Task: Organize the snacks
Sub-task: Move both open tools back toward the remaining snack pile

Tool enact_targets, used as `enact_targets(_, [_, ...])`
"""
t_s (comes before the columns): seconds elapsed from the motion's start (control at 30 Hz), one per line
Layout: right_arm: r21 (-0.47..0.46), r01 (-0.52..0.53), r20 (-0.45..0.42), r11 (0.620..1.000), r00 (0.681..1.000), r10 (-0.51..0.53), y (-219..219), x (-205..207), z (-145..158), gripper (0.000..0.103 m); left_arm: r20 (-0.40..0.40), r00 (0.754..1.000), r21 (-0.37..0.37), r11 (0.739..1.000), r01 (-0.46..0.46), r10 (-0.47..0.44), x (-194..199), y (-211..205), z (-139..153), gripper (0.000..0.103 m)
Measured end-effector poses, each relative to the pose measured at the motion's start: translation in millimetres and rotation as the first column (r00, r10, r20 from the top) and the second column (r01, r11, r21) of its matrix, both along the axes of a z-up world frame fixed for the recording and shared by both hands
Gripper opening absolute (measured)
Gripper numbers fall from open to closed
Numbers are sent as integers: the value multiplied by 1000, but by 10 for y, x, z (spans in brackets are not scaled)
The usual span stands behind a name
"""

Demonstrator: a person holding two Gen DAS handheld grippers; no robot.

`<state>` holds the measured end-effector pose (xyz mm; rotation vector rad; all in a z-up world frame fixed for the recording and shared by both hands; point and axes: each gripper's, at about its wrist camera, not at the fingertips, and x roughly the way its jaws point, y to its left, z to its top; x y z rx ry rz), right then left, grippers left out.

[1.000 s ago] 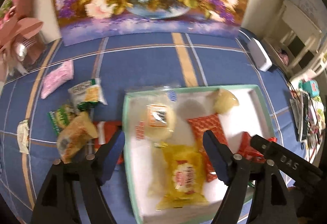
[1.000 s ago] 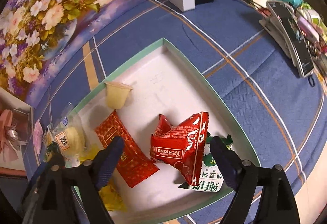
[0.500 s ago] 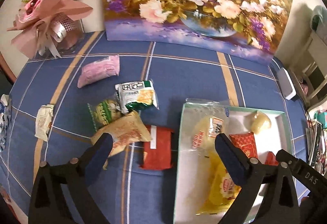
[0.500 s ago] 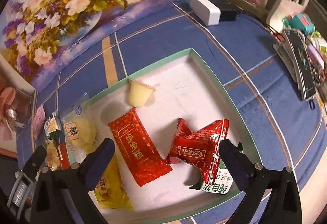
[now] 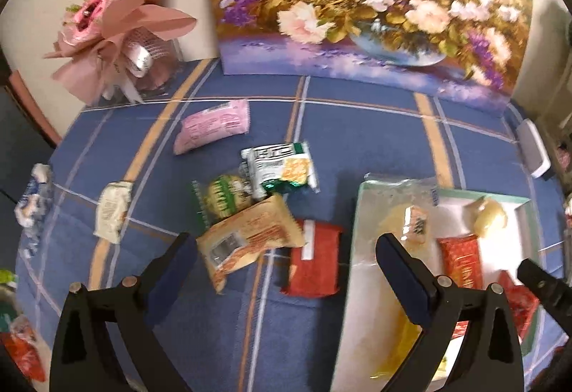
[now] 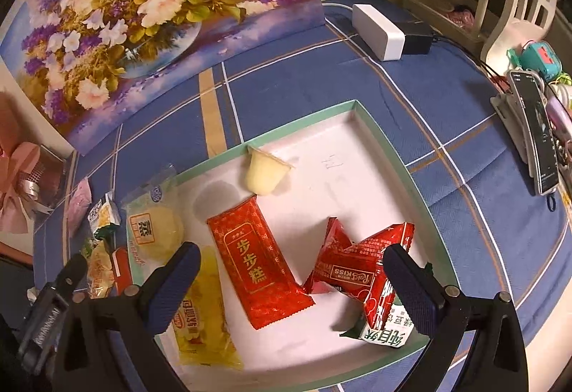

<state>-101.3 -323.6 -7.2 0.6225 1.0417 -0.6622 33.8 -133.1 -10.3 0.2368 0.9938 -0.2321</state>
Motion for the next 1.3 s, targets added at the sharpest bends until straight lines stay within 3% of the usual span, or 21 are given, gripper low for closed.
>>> enact_targets(0.2, [-11, -37, 1, 999, 999, 37, 103, 111, 26, 103, -35, 999, 4, 1000, -28, 29, -28, 91, 9, 100])
enact_targets(0.33, [-33, -66, 81, 997, 994, 69, 227, 190, 159, 103, -50, 997, -3, 998, -65, 65, 12, 204, 47, 100])
enact_targets(0.57, [-37, -107, 119, 994, 987, 111, 496, 366, 215, 103, -47, 986, 33, 987, -160, 162, 86, 468, 105, 100])
enact_targets(0.73, [-22, -131, 117, 991, 984, 133, 678, 499, 174, 103, -67, 962, 25, 965, -262, 264, 214, 770, 124, 100])
enact_targets(0.93, [-6, -169, 144, 986, 975, 168, 927, 642, 179, 103, -73, 932, 78, 933, -350, 356, 337, 1055, 112, 100])
enact_targets(1.1, [-16, -212, 116, 977, 970, 212, 1163, 794, 132, 103, -82, 919, 69, 922, -381, 386, 420, 1273, 113, 100])
enact_targets(1.3, [-39, -248, 98, 968, 963, 251, 1422, 905, 135, 103, -121, 918, 46, 926, -375, 378, 483, 1432, 94, 100])
